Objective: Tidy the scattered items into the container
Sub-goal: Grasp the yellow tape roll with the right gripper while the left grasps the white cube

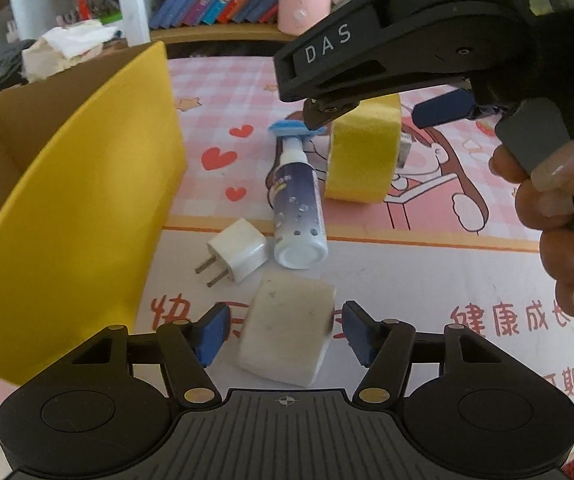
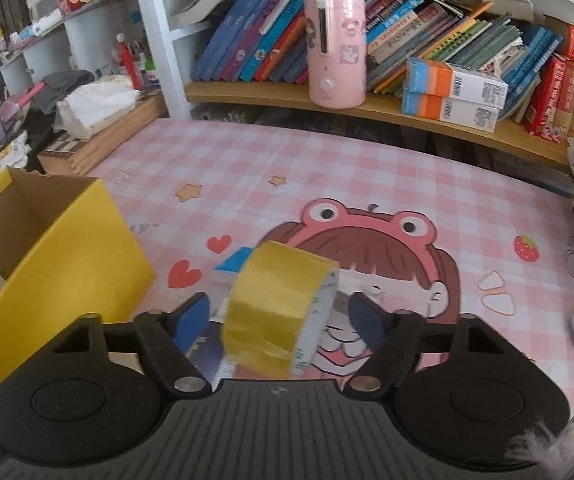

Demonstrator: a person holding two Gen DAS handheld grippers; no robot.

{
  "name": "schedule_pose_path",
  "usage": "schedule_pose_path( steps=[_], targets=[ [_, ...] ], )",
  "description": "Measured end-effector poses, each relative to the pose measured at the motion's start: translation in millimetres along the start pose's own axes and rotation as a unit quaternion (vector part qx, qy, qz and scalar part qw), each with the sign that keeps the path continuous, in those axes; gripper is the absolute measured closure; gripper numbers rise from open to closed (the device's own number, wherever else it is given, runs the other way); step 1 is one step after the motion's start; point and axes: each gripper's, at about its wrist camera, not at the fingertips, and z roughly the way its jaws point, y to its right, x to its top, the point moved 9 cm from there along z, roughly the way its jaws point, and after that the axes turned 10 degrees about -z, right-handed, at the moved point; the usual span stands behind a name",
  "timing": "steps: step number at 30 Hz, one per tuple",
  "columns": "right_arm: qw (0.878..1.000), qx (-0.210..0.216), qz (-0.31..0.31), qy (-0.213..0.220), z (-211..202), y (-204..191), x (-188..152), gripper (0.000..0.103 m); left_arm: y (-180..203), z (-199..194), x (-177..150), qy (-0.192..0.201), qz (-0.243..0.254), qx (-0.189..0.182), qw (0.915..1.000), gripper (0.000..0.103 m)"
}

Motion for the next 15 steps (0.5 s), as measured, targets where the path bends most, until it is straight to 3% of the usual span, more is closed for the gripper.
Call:
schedule_pose_path(
  steps=[2,8,10,12,13,15],
  targets=[
    [1.000,0.003,0.009,0.004,-3.2,7.8,-2.9,0.037,3.5,4.1,-1.9,-0.004,0.012,-0.001,0.9999,0.047],
    [1.000,-0.008,0.019,-0.006,-10.6,24.2,-15.4,0.056,5.8,6.9,-5.8,-0.006,0.030,0.001,0.9995,0.047],
    [1.000,-0.003,0.025,-0.017,-5.8,26.4,-20.0,0.056,5.9,6.4,-6.6,-0.004,0.035,-0.001,0.9994,0.049],
    [1.000,0.005,0.016,-0.015,-3.4,23.8,-21.5,0.056,5.7,4.4,-8.0,-0.002,0.038,-0.002,0.9993,0.060],
    [1.000,0.010,0.002,-0.011,-2.8,20.4,-20.8,0.055,4.8,3.4,-8.7,-0.003,0.039,-0.003,0.9992,0.061],
    [0.999,0.018,-0.048,-0.006,-0.8,10.9,-17.8,0.044,3.2,1.4,-9.1,-0.004,0.039,-0.007,0.9992,0.065]
  ],
)
